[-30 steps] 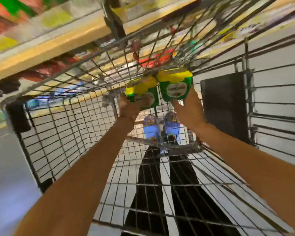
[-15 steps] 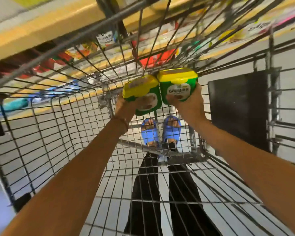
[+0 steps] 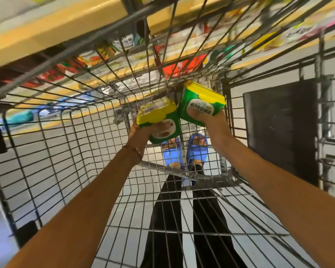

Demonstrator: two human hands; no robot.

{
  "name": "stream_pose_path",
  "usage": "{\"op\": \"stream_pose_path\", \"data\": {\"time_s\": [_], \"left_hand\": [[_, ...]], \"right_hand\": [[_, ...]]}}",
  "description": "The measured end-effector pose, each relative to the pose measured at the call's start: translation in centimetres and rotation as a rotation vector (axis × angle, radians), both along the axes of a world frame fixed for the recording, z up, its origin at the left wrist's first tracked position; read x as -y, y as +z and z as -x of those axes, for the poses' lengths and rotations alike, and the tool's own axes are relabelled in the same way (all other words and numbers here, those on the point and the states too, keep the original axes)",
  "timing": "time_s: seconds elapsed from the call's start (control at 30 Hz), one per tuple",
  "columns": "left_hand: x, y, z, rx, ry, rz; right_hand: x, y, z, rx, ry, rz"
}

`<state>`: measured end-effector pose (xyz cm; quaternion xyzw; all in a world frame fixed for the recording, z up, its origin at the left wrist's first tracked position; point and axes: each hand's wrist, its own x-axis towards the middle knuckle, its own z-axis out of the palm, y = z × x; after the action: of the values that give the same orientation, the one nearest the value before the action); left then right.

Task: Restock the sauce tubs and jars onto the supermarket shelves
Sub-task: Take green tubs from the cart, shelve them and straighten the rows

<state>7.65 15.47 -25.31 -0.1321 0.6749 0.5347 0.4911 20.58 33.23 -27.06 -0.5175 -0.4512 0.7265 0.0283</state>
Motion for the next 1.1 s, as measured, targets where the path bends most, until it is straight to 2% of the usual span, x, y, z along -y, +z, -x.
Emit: {"op": "stream_pose_path", "data": {"time_s": [0.1, 0.47, 0.67, 0.8, 0.93, 1.1], "left_hand": [[0.0, -0.4, 0.0, 0.012, 0.027, -0.019], [1.1, -0.7, 1.1, -0.003, -0.056, -0.027], [1.2, -0.3, 0.4, -0.145, -0.111, -0.027], [2.1, 1.5, 0.6, -0.155, -0.142, -0.026], [4.1, 4.7, 0.7, -0.159, -0.172, -0.058], [6.4, 10.8, -0.8, -0.190, -0.133, -0.093]], "right_hand": [[0.1, 0.1, 0.3, -0.057, -0.054, 0.078], [-0.9, 0.4, 0.8, -0.036, 0.050, 0.110], [-0.4, 1.2, -0.3, 0.035, 0.043, 0.090], [0.1, 3.7, -2.3, 0.097, 0.158, 0.113], [2.0, 8.2, -3.8, 0.034, 0.258, 0.101], [4.8, 14.4, -5.2, -0.019, 0.268, 0.098]]}}
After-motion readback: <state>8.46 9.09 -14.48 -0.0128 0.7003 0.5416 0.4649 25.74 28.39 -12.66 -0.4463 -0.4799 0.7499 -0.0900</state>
